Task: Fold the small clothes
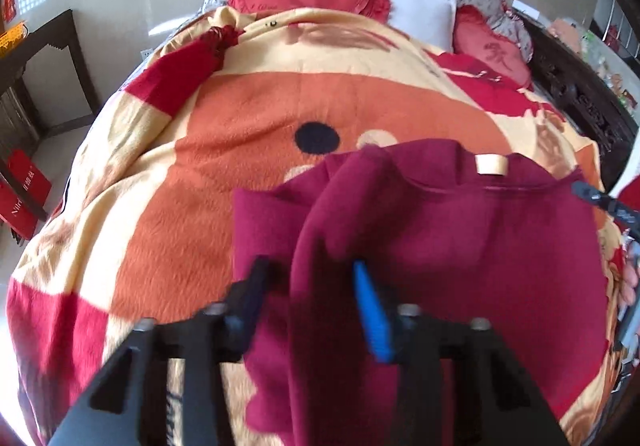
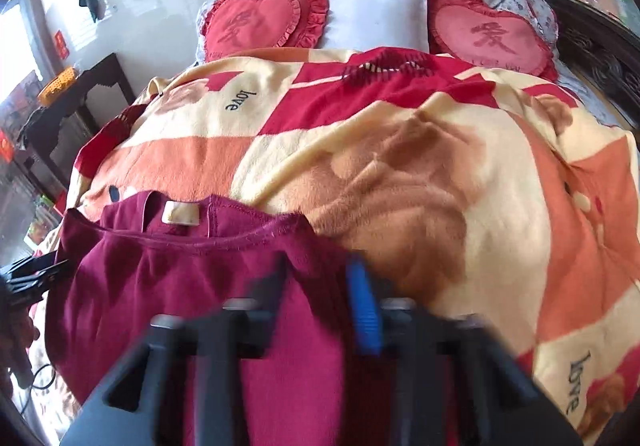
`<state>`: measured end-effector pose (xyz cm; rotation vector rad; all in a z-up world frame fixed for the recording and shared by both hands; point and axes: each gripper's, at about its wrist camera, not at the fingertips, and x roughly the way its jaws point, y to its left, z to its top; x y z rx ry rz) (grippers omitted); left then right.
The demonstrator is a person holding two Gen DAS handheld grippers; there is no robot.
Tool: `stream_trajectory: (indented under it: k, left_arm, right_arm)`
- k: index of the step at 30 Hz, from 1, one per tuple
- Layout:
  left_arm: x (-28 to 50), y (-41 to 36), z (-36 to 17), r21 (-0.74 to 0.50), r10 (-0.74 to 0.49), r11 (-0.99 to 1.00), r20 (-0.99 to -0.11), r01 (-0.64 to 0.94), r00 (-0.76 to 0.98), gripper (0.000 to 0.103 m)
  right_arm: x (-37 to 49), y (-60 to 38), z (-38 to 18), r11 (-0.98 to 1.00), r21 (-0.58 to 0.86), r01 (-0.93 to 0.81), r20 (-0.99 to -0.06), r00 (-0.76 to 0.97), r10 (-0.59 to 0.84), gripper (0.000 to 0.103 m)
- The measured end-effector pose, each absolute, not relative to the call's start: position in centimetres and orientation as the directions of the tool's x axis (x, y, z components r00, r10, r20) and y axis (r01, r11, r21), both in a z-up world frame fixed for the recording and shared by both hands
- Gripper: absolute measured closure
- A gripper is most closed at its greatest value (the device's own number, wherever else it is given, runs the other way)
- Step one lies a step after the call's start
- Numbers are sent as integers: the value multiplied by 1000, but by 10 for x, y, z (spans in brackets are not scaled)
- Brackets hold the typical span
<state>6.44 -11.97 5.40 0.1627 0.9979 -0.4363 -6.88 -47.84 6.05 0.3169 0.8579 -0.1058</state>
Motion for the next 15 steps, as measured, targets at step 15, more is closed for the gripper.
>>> stream_trajectory:
  k: [15]
  left_arm:
    - [69,-125,58,-88,-297,906,-829,415,473,64]
  right_arm:
    - [-93,-504,70,917,233,323,-733,678,-53,93]
